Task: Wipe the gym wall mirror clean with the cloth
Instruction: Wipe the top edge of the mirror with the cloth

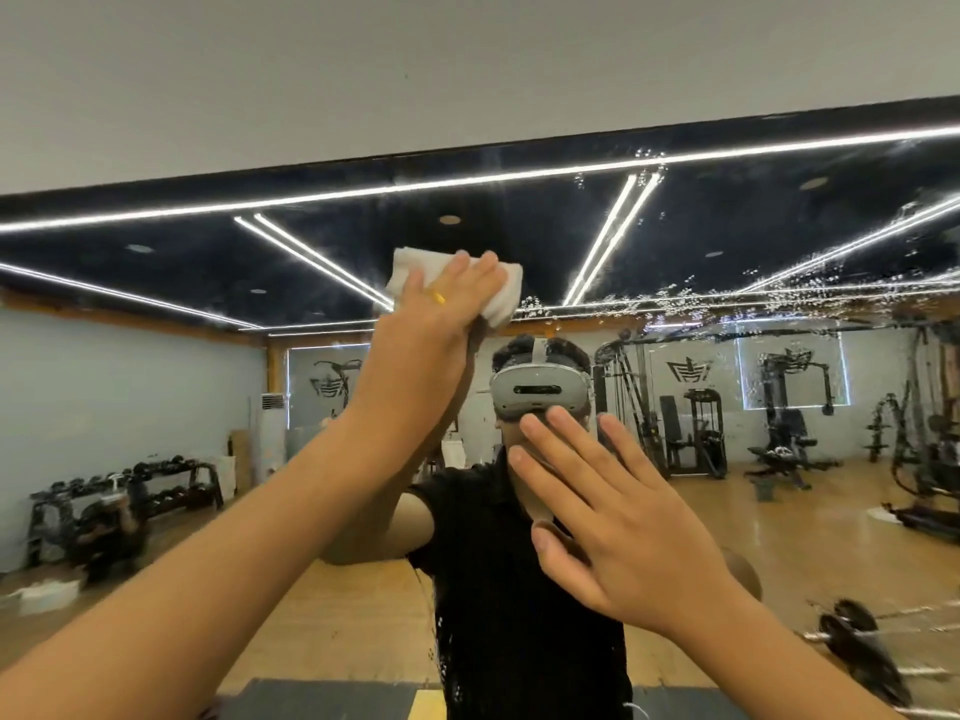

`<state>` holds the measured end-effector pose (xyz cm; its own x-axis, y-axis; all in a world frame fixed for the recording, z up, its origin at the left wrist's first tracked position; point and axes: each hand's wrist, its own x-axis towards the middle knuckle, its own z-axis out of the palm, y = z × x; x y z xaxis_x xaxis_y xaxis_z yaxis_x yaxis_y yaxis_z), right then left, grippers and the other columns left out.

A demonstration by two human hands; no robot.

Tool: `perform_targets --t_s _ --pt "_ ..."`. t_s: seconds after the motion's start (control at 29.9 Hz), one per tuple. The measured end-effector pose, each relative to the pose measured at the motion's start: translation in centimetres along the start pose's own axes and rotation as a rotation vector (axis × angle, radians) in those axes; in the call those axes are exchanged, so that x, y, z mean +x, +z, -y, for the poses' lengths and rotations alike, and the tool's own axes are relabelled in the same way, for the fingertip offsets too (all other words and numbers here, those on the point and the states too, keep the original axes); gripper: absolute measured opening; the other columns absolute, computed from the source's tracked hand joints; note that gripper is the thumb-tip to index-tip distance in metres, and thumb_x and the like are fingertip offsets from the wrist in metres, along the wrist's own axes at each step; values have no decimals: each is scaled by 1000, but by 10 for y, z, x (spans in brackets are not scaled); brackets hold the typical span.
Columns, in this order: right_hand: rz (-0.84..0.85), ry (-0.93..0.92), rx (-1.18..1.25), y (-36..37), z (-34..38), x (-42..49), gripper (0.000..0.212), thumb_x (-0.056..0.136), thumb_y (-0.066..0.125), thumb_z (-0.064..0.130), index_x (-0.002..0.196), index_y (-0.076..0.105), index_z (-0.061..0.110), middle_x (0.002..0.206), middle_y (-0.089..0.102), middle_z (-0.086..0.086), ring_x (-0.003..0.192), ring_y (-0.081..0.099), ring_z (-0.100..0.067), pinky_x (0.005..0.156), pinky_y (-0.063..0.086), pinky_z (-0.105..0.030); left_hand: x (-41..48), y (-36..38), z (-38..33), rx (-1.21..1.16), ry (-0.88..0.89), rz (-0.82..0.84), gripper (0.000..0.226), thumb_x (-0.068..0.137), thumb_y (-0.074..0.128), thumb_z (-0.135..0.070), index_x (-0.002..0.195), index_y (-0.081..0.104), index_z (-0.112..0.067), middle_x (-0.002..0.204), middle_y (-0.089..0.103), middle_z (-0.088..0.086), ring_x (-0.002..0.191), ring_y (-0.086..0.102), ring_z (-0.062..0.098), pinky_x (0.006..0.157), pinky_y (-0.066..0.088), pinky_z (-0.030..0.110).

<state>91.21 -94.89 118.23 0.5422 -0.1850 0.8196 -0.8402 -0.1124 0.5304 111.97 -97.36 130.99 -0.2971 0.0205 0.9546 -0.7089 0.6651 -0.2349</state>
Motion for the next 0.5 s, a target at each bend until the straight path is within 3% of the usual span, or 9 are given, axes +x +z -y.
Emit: perform_targets --t_s 0.1,0.17,0.27,0.33,0.4,0.5 --pt "-2 0 -8 0 -1 0 67 97 56 43 157 42 17 168 27 -7 158 20 -25 125 24 -54 41 -5 -3 -61 -62 -40 50 101 41 -21 148 53 -11 148 56 16 137 51 41 111 44 62" --pt "1 2 -4 0 -1 0 67 97 56 43 157 42 17 169 27 -7 158 19 -25 125 23 -54 73 -7 -5 -69 -88 -71 46 104 43 -11 149 53 -12 150 54 12 138 49 33 116 40 48" --pt "6 4 1 0 0 0 66 98 56 43 157 42 18 169 27 -7 158 18 -24 126 22 -53 101 -7 -10 -82 -150 -102 49 104 43 -4 151 51 -15 155 49 9 142 44 30 115 35 41" --pt "9 5 8 0 -1 0 66 98 55 43 157 42 18 169 26 -7 159 17 -24 126 22 -53 91 1 -17 -113 -153 -105 46 105 39 -14 150 52 -16 153 49 13 137 49 32 114 41 43" --pt "15 5 13 -1 -1 -1 66 98 54 44 158 42 18 169 26 -7 159 16 -24 126 22 -53 60 10 -23 -111 -85 -95 47 105 34 -27 147 52 -18 148 53 17 127 57 36 103 53 52" --pt "27 1 8 -1 -1 0 65 99 52 44 158 41 18 169 27 -8 159 16 -24 126 23 -53 19 17 -23 -84 -48 -18 52 100 37 -28 148 52 -13 149 54 20 130 55 49 100 50 69"
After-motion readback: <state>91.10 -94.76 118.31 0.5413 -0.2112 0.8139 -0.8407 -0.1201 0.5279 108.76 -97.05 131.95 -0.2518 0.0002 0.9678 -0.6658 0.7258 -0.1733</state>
